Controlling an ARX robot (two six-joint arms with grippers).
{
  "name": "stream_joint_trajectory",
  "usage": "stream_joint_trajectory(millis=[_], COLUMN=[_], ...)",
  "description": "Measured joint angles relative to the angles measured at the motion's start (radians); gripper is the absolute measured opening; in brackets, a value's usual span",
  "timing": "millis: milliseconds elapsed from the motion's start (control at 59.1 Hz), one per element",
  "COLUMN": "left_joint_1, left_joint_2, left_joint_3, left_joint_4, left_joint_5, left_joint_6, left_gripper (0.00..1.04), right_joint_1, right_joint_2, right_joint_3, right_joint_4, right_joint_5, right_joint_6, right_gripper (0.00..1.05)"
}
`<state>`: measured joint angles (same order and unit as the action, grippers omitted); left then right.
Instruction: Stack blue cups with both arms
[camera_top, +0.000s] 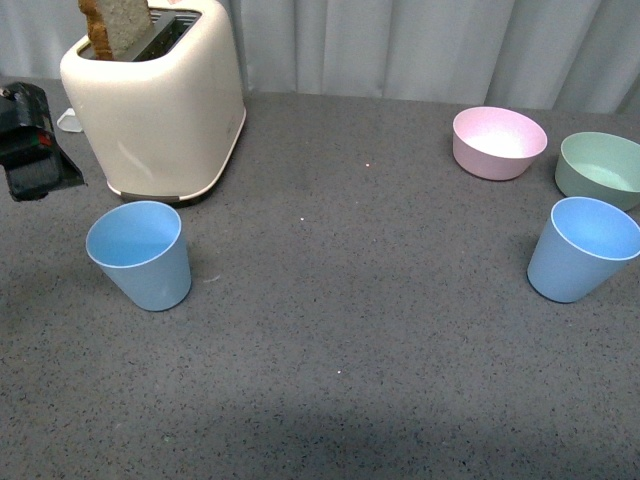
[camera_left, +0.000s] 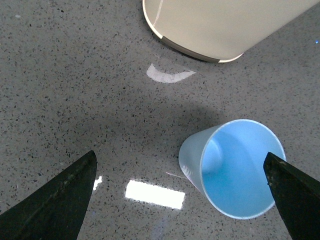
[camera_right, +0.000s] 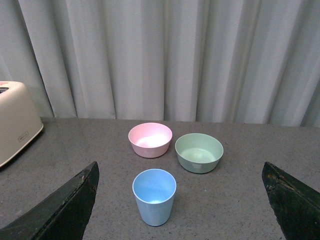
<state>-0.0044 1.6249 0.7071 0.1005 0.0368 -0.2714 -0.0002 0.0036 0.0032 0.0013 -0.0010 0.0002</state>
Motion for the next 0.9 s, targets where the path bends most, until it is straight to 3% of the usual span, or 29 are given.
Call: stream_joint_trajectory(millis=[457, 897], left_joint_1=[-0.058, -0.078], left_joint_2=[0.205, 0.253], left_joint_3=[0.106, 0.15], left_joint_4=[-0.046, -0.116], left_joint_5=[-0.009, -0.007], left_joint_6=[-0.023, -0.05], left_gripper=[0.97, 0.29], right_joint_1=[0.0, 0.0], right_joint_2=[0.0, 0.0], right_joint_3=[0.0, 0.0], right_joint_4=[0.0, 0.0], right_joint_5=[0.0, 0.0], right_joint_6=[0.0, 0.0], right_gripper=[0.95, 0.95])
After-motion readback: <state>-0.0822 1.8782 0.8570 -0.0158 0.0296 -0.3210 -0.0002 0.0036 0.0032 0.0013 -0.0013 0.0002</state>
